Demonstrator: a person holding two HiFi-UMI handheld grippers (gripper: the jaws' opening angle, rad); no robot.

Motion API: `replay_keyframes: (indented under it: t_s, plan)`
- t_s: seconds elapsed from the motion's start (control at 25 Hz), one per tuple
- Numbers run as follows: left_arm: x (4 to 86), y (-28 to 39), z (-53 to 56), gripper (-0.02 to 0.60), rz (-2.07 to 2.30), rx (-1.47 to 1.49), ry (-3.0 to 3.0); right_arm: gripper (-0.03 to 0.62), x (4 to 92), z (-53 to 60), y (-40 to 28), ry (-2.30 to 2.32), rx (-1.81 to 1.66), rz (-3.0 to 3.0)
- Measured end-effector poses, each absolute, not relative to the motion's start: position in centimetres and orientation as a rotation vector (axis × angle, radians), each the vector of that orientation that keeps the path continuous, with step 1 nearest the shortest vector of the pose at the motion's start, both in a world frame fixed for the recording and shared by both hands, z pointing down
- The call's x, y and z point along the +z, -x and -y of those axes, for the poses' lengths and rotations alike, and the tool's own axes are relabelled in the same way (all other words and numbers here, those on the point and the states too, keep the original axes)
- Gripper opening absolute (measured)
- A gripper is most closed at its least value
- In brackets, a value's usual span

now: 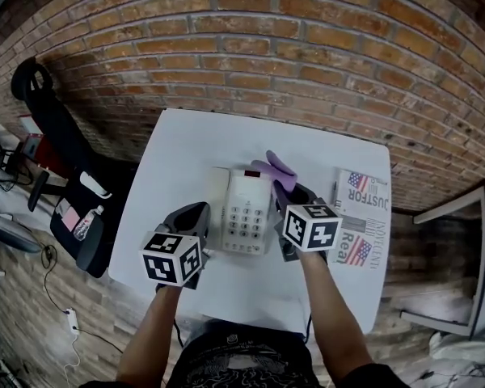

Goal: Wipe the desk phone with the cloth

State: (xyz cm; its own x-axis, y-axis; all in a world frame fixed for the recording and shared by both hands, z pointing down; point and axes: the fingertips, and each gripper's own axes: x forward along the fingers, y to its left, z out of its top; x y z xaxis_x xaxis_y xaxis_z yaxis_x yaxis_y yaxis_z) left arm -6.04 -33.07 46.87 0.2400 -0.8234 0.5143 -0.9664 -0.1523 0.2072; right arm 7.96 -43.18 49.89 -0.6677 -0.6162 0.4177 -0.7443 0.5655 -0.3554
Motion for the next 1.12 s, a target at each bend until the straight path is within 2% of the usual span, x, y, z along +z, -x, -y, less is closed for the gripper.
replay_keyframes:
  t_s: [1.12]
  plan:
    - [47.6,6.7,28.7,0.006,1.496,0.410,-2.119,0.048,50.8,37.4,-8.3,-1.215,0.809,2.483]
